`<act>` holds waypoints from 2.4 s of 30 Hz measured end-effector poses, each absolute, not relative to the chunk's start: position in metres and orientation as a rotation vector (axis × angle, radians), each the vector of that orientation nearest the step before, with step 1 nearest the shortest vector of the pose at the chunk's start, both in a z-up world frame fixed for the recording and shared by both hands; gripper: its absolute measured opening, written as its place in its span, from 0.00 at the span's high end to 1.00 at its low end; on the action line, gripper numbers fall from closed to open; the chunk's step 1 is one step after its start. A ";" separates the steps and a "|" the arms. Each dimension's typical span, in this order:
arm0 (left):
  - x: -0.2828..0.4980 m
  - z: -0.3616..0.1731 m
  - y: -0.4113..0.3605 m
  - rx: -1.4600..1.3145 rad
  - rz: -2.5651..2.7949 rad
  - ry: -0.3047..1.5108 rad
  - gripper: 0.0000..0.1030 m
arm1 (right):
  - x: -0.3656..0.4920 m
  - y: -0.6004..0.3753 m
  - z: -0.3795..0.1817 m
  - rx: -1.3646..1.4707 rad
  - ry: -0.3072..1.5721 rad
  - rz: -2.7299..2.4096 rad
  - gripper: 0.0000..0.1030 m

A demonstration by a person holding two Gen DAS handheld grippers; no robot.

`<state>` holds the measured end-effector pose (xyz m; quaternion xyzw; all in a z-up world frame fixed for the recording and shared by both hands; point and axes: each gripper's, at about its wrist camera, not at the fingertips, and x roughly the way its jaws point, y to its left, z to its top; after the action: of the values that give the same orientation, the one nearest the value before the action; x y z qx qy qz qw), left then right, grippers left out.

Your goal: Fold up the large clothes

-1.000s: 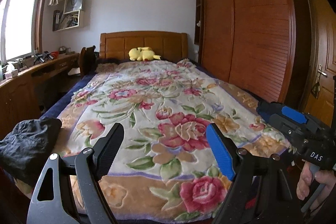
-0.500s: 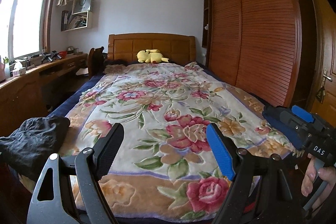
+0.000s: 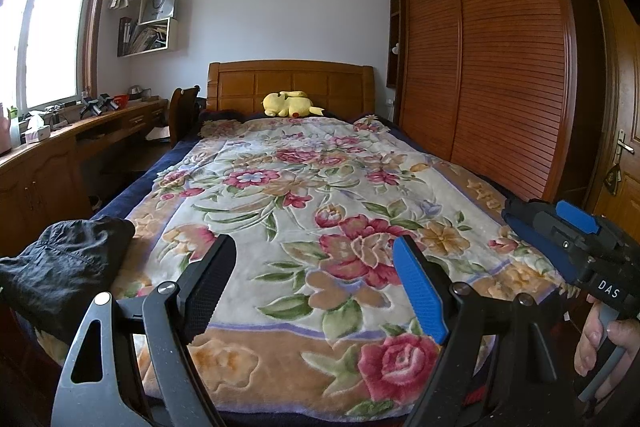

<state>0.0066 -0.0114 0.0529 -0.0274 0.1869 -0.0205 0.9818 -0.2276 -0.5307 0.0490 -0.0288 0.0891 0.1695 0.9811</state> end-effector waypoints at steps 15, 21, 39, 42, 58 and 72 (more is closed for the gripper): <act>0.006 0.053 -0.011 -0.057 -0.042 0.376 0.21 | -0.229 -0.533 0.049 -0.060 0.181 0.345 0.24; 0.006 0.052 -0.011 -0.056 -0.042 0.375 0.21 | -0.229 -0.535 0.049 -0.059 0.179 0.351 0.24; 0.005 0.051 -0.011 -0.056 -0.041 0.376 0.21 | -0.229 -0.539 0.049 -0.060 0.178 0.360 0.23; 0.005 0.051 -0.011 -0.055 -0.040 0.376 0.21 | -0.229 -0.539 0.049 -0.061 0.177 0.359 0.23; 0.005 0.050 -0.010 -0.055 -0.041 0.376 0.21 | -0.222 -0.546 0.050 -0.061 0.190 0.377 0.23; 0.005 0.051 -0.011 -0.056 -0.042 0.375 0.21 | -0.223 -0.545 0.050 -0.060 0.190 0.381 0.23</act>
<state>0.0052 -0.0105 0.0509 -0.0279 0.1864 -0.0208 0.9818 -0.2226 -0.5454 0.0502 -0.0297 0.0942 0.1889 0.9770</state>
